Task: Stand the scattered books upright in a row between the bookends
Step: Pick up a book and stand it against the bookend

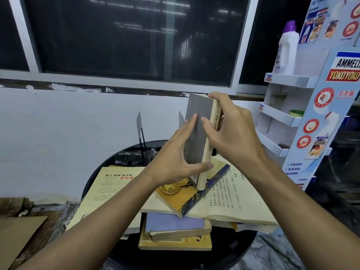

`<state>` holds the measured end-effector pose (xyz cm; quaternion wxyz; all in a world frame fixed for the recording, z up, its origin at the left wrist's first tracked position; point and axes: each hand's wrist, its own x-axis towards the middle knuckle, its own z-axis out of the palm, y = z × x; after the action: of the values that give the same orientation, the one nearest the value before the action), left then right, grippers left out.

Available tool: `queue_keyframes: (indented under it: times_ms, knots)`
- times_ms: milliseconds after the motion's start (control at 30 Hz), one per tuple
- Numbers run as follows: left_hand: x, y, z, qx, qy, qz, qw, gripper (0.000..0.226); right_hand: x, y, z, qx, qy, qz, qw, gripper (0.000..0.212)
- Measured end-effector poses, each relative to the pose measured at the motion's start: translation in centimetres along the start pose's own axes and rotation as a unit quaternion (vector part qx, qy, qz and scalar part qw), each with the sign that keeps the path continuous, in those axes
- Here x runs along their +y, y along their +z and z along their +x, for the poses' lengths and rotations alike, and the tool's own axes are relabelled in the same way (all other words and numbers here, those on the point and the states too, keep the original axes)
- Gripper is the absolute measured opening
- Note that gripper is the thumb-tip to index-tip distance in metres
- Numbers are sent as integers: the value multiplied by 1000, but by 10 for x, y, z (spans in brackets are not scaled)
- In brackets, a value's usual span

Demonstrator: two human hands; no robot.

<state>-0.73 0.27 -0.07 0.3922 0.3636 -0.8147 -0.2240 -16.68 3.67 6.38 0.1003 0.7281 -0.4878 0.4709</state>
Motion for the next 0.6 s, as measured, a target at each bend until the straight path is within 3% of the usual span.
queue_keyframes:
  times_ms: [100,233,367,600]
  knots:
    - [-5,-13,2,11,-5,7,1000,103,-4,2,9,11,-9,-7,1000,48]
    - [-26,-41,15,122,-13,16,992,62,-10,12,25,12,-22,-11,1000,48]
    - [-59,-70,36,150,-46,111,981,64,-16,34,46,12,-22,-13,1000,46]
    - [-123,-107,67,113,-143,202,962,63,-12,97,87,-22,-16,-19,999,46]
